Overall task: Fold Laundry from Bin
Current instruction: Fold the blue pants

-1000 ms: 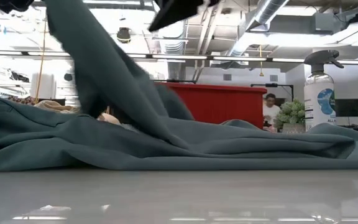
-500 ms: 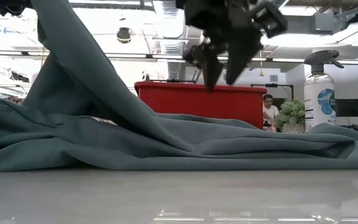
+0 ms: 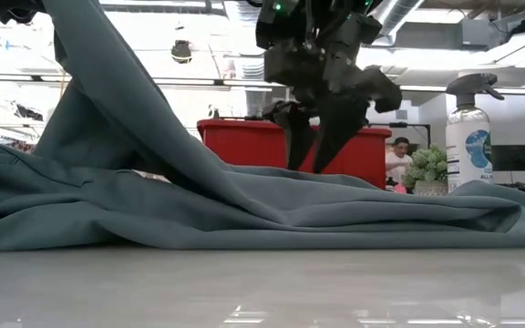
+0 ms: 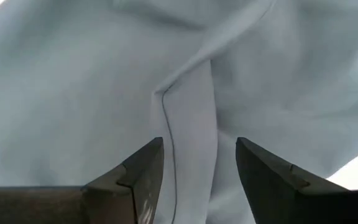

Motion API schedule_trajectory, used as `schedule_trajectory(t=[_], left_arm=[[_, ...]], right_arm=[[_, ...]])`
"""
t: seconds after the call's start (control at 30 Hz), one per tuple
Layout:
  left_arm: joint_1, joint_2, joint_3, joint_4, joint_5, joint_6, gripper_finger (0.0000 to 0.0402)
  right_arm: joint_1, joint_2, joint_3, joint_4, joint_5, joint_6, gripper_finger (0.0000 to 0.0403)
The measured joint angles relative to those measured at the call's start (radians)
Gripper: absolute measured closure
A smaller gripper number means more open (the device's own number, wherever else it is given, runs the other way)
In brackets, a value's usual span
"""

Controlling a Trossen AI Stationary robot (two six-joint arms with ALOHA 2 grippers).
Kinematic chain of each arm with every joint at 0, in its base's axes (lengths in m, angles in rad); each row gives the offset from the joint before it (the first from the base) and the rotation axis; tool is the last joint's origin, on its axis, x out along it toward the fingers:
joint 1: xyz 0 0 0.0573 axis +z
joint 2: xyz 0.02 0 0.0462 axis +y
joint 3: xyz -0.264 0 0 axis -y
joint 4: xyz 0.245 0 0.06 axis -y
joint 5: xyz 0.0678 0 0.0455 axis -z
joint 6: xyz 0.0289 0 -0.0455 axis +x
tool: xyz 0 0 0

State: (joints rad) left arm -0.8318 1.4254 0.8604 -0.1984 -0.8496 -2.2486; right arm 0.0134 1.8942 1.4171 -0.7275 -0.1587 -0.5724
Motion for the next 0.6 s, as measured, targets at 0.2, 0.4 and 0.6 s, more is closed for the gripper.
schedule_trajectory(t=[0.2,0.4,0.6], left_arm=[[0.000,0.000,0.000,-0.002,0.001,0.000,0.0401],[0.000,0.000,0.000,-0.001,0.002,0.000,0.0401],[0.000,0.000,0.000,0.000,0.003,0.000,0.0401]], right_arm=[[0.005,0.017,0.002,0.076,0.013,0.010,0.0180],[0.001,0.085,0.002,0.051,0.025,0.030,0.0182],[-0.008,0.091,0.002,0.047,0.051,0.021,0.0269]])
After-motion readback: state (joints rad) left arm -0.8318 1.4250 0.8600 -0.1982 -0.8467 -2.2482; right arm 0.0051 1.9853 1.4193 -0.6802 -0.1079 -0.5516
